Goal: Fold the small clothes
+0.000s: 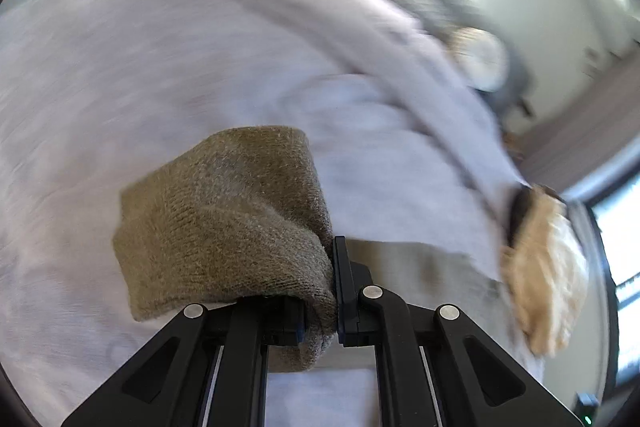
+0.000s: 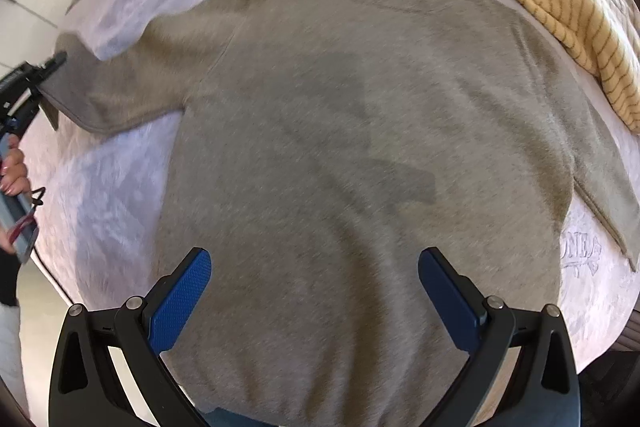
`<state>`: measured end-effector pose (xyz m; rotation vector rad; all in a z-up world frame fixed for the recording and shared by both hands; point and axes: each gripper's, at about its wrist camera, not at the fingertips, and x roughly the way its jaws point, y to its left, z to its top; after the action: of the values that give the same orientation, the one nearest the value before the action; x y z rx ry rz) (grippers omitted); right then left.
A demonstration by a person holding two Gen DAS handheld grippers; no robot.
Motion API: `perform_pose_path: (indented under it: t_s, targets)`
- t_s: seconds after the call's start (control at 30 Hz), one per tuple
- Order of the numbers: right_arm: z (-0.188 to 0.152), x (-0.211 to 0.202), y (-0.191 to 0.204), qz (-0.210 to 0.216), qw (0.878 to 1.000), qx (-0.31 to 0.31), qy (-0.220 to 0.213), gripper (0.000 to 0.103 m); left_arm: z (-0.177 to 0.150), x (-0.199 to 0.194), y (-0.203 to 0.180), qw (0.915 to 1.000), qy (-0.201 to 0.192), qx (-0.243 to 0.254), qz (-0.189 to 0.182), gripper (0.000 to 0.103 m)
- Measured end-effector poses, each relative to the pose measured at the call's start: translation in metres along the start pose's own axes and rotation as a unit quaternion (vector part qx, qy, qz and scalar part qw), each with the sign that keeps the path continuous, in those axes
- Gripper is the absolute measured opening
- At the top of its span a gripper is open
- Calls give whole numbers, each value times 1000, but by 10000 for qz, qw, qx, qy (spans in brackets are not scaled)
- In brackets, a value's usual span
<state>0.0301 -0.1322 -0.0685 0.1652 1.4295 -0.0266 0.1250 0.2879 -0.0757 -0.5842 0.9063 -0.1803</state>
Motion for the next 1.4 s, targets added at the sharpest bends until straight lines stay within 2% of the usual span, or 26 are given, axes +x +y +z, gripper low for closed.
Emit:
perform_pose_path:
  t_s: [0.03, 0.13, 0.27, 0.37, 0.47, 0.53, 0.6, 0.63, 0.67, 0.7, 0.73, 0.77, 0.83, 0.9, 0.97, 1.03, 1.1, 1.13, 1.17, 1.23, 1.27, 1.33, 1.4]
  targets:
    - [2, -1, -8, 269, 9996, -83, 72, 103, 1, 2, -22, 9997, 17, 172, -192, 11]
    - [9, -2, -40, 299, 9993, 154, -170, 103, -6, 14, -92, 9949, 149, 714, -700, 11]
    - [18, 6, -91, 248, 9974, 581, -351, 103, -41, 61, -184, 9800, 708, 1368, -1259, 11]
    - [21, 24, -127, 196, 9951, 919, -309, 103, -77, 98, -223, 9707, 1157, 1694, -1247, 11]
    - [23, 41, -154, 191, 9931, 1138, -205, 103, -116, 145, -248, 9611, 1670, 2001, -916, 12]
    - [22, 50, -167, 241, 9915, 1276, -129, 103, -135, 169, -254, 9547, 1928, 2186, -604, 12]
    - [23, 54, -174, 269, 9906, 1342, -88, 103, -154, 179, -252, 9486, 2131, 2331, -214, 33]
    - [25, 55, -174, 277, 9907, 1326, -109, 103, -161, 178, -248, 9484, 2147, 2329, -151, 49]
    - [27, 54, -172, 288, 9912, 1283, -158, 103, -161, 173, -244, 9503, 2080, 2308, -193, 56]
    - [32, 51, -165, 325, 9925, 1146, -282, 103, -160, 165, -243, 9510, 1975, 2375, -107, 61]
    - [37, 46, -157, 350, 9938, 972, -416, 103, -158, 158, -243, 9503, 1870, 2490, 44, 73]
    - [43, 41, -146, 349, 9950, 735, -580, 103, -154, 147, -242, 9509, 1697, 2582, 177, 79]
    - [57, 31, -110, 326, 9951, 50, -929, 103, -145, 132, -230, 9554, 1405, 2584, 255, 79]
    - [73, 29, -70, 158, 9904, -717, -1174, 103, -128, 116, -210, 9602, 1152, 2487, 537, 79]
    - [92, 35, -29, -214, 9803, -1451, -1326, 103, -109, 105, -178, 9645, 898, 2255, 1039, 79]
    - [108, 52, 6, -703, 9655, -2032, -1471, 101, -95, 105, -153, 9678, 823, 1937, 1379, 79]
    - [120, 71, 23, -1229, 9524, -2371, -1470, 86, -82, 112, -121, 9701, 977, 1510, 1627, 79]
    - [127, 77, 23, -1301, 9516, -2387, -1430, 51, -79, 113, -109, 9709, 1018, 1355, 1694, 79]
    - [132, 79, 17, -1184, 9575, -2242, -1373, 6, -75, 116, -96, 9711, 1068, 1201, 1767, 79]
    - [139, 67, -17, -429, 9801, -1357, -1385, 9, -74, 125, -88, 9699, 1138, 1143, 1824, 79]
    - [140, 61, -34, -68, 9852, -919, -1448, 9, -76, 132, -89, 9689, 1185, 1174, 1825, 79]
    - [135, 52, -78, 623, 9859, 31, -1556, 9, -78, 136, -88, 9681, 1220, 1260, 1788, 79]
    - [121, 54, -121, 1282, 9749, 1019, -1506, 9, -81, 142, -90, 9665, 1274, 1345, 1775, 79]
